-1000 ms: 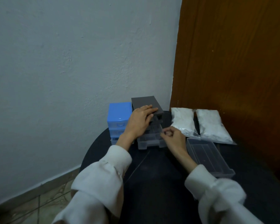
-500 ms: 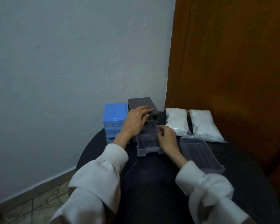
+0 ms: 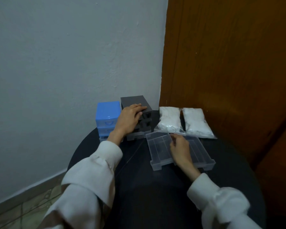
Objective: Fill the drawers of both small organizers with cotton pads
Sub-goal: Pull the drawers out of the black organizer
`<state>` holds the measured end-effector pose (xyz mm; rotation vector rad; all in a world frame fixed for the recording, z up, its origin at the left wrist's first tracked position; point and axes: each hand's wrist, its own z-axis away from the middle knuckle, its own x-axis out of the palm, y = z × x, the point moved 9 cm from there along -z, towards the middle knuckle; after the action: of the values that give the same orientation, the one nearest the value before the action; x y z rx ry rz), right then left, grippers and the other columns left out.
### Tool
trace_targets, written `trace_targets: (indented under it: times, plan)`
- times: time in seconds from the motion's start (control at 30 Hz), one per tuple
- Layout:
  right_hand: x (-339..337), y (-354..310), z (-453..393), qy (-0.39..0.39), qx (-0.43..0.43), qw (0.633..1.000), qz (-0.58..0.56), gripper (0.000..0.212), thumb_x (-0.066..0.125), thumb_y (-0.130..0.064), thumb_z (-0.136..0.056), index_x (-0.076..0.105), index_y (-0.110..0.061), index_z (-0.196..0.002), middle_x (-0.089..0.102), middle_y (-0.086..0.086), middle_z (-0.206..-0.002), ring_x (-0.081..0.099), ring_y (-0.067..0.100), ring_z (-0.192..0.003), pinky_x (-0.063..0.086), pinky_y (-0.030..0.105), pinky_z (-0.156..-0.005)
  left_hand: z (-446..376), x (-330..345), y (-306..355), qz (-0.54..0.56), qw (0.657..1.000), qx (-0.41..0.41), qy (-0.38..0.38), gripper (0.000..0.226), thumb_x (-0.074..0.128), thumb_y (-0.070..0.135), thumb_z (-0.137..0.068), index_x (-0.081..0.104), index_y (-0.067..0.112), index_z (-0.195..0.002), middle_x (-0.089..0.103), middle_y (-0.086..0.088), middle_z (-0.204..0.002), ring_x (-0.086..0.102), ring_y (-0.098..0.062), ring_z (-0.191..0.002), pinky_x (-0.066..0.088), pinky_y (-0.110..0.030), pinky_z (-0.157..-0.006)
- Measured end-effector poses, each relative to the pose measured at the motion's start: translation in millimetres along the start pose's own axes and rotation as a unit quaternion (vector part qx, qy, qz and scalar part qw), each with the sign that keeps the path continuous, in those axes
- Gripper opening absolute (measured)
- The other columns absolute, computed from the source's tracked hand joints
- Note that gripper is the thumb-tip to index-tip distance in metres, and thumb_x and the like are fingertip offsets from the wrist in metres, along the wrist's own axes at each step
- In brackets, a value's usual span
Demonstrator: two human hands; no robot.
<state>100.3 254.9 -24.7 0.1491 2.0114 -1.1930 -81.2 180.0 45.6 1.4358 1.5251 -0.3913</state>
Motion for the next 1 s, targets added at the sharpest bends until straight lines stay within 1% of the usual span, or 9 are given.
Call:
trace_targets:
  times: [0.13, 0.23, 0.43, 0.5, 0.57, 0.67, 0.7, 0.83, 1.0]
  plan:
    - [-7.4, -2.7, 8.9, 0.019, -0.067, 0.991, 0.113, 0.042, 0.053, 0.004, -0.087, 0.055, -0.011, -0.127, 0.055, 0.009, -0.121, 0.051, 0.019, -0.111, 0.042, 0.023, -0.091, 0.8, -0.4, -0.6, -0.006, 1.0, 0.001, 0.002, 0.035, 0.044, 0.018, -0.098, 0.054, 0.022, -0.131, 0.047, -0.005, -0.142, 0.043, -0.022, -0.129, 0.03, -0.034, -0.107]
    - [-13.0, 4.5, 11.4, 0.023, -0.053, 0.986, 0.159, 0.039, 0.055, 0.002, -0.087, 0.055, -0.009, -0.125, 0.054, 0.01, -0.123, 0.05, 0.019, -0.113, 0.043, 0.025, -0.093, 1.1, -1.8, 0.5, -0.008, 1.0, 0.004, 0.005, 0.035, 0.044, 0.018, -0.098, 0.054, 0.022, -0.131, 0.048, -0.005, -0.141, 0.044, -0.022, -0.128, 0.03, -0.034, -0.106]
    - [-31.8, 13.6, 7.3, 0.046, -0.013, 0.984, 0.17, 0.033, 0.059, 0.0, -0.085, 0.056, -0.008, -0.118, 0.053, 0.011, -0.124, 0.051, 0.02, -0.112, 0.045, 0.027, -0.095, 1.2, -0.3, -1.2, -0.009, 1.0, 0.002, 0.003, 0.035, 0.044, 0.018, -0.098, 0.054, 0.023, -0.131, 0.047, -0.005, -0.141, 0.045, -0.023, -0.127, 0.031, -0.037, -0.106]
    - [-26.2, 0.5, 4.2, 0.036, -0.029, 0.99, 0.132, 0.036, 0.057, 0.001, -0.087, 0.055, -0.007, -0.121, 0.051, 0.01, -0.127, 0.049, 0.019, -0.116, 0.04, 0.023, -0.095, 1.0, 0.2, -1.9, -0.009, 1.0, 0.0, 0.002, 0.035, 0.044, 0.018, -0.098, 0.054, 0.023, -0.131, 0.047, -0.005, -0.142, 0.044, -0.023, -0.128, 0.031, -0.038, -0.107]
    - [-10.5, -19.3, 0.5, 0.002, -0.041, 0.998, 0.048, 0.04, 0.054, 0.004, -0.088, 0.053, -0.007, -0.126, 0.051, 0.009, -0.13, 0.049, 0.019, -0.119, 0.036, 0.019, -0.093, 0.5, 0.5, -2.5, -0.011, 1.0, -0.001, 0.002, 0.035, 0.044, 0.018, -0.098, 0.054, 0.023, -0.131, 0.047, -0.006, -0.142, 0.044, -0.023, -0.127, 0.031, -0.037, -0.107]
    - [29.1, -45.6, -4.3, -0.081, -0.006, 0.992, -0.093, 0.039, 0.053, 0.002, -0.089, 0.051, -0.005, -0.128, 0.055, 0.008, -0.126, 0.05, 0.017, -0.116, 0.033, 0.016, -0.088, 0.0, 0.9, -3.4, -0.008, 1.0, 0.0, -0.003, 0.035, 0.044, 0.018, -0.098, 0.054, 0.023, -0.131, 0.047, -0.006, -0.142, 0.044, -0.023, -0.128, 0.03, -0.036, -0.107]
    - [41.8, -49.9, -6.9, -0.091, 0.01, 0.989, -0.119, 0.037, 0.053, 0.0, -0.09, 0.05, -0.005, -0.127, 0.055, 0.008, -0.125, 0.05, 0.018, -0.114, 0.034, 0.017, -0.087, 0.1, 1.5, -3.2, -0.005, 1.0, 0.002, -0.005, 0.035, 0.044, 0.018, -0.098, 0.054, 0.022, -0.131, 0.047, -0.006, -0.142, 0.044, -0.022, -0.128, 0.029, -0.035, -0.107]
    - [77.0, -47.6, -20.2, -0.084, 0.085, 0.981, -0.151, 0.043, 0.052, -0.007, -0.092, 0.041, -0.004, -0.133, 0.05, 0.014, -0.134, 0.048, 0.027, -0.122, 0.037, 0.028, -0.098, 1.0, -0.7, -2.7, 0.003, 1.0, 0.007, 0.002, 0.035, 0.044, 0.017, -0.098, 0.055, 0.021, -0.13, 0.048, -0.006, -0.141, 0.046, -0.022, -0.125, 0.031, -0.034, -0.105]
    - [82.8, -35.8, -29.4, -0.057, 0.106, 0.983, -0.141, 0.032, 0.05, -0.008, -0.093, 0.049, -0.003, -0.125, 0.053, 0.015, -0.127, 0.051, 0.027, -0.116, 0.037, 0.024, -0.091, 2.1, 0.9, -1.5, 0.0, 1.0, 0.01, 0.007, 0.036, 0.043, 0.016, -0.098, 0.052, 0.021, -0.133, 0.045, -0.005, -0.143, 0.039, -0.02, -0.133, 0.025, -0.032, -0.108]
